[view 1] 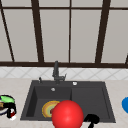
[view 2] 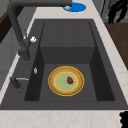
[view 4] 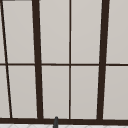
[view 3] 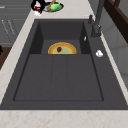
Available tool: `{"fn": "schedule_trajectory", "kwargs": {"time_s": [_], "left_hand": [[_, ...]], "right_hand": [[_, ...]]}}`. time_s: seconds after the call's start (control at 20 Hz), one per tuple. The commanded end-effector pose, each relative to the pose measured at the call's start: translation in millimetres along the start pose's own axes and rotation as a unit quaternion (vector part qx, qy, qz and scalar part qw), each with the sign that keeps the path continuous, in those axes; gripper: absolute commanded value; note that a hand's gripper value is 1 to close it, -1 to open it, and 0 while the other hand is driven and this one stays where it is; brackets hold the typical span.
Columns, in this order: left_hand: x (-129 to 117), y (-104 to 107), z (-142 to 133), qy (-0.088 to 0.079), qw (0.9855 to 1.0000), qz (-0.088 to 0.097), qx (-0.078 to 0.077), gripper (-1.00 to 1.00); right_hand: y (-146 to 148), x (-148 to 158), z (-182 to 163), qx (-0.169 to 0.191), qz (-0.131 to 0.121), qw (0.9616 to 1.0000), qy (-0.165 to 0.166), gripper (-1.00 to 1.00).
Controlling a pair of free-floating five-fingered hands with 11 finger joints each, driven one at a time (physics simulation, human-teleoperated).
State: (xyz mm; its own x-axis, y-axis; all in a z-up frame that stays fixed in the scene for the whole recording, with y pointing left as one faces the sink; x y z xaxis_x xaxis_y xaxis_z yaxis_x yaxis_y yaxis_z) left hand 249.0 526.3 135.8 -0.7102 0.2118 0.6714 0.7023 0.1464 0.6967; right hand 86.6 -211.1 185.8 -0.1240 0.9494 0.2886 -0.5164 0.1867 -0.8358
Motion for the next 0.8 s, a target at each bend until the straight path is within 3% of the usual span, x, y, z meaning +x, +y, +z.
{"fn": "schedule_trajectory", "kwargs": {"time_s": [0.0,0.05,0.2,0.25,0.35,0.5,0.65,0.75], "left_hand": [[-18.8,-24.0,7.7,-0.003,0.9997,-0.023,0.011,1.0],[-14.6,-30.5,1.2,0.009,0.9996,-0.023,0.01,1.0],[-5.5,-30.6,-4.3,0.007,0.9988,-0.049,-0.001,1.0],[12.1,-19.0,-2.4,0.006,0.9972,-0.074,-0.007,1.0],[23.8,-10.1,0.0,0.003,0.9953,-0.094,-0.024,1.0],[35.3,-12.8,6.6,0.015,0.9945,-0.097,-0.036,1.0],[39.1,-12.5,19.8,0.032,0.9968,-0.069,-0.026,1.0],[42.2,-14.9,24.3,0.04,0.9966,-0.067,-0.025,1.0]], "right_hand": [[0.0,0.0,0.0,0.0,0.0,1.0,0.0,0.0],[0.0,0.0,0.0,0.0,0.0,1.0,0.0,0.0],[0.0,0.0,0.0,0.0,0.0,1.0,0.0,0.0],[0.0,0.0,0.0,0.0,0.0,1.0,0.0,0.0],[0.0,0.0,0.0,0.0,0.0,1.0,0.0,0.0],[0.0,0.0,0.0,0.0,0.0,1.0,0.0,0.0],[0.0,0.0,0.0,0.0,0.0,1.0,0.0,0.0],[0.0,0.0,0.0,0.0,0.0,1.0,0.0,0.0]]}}
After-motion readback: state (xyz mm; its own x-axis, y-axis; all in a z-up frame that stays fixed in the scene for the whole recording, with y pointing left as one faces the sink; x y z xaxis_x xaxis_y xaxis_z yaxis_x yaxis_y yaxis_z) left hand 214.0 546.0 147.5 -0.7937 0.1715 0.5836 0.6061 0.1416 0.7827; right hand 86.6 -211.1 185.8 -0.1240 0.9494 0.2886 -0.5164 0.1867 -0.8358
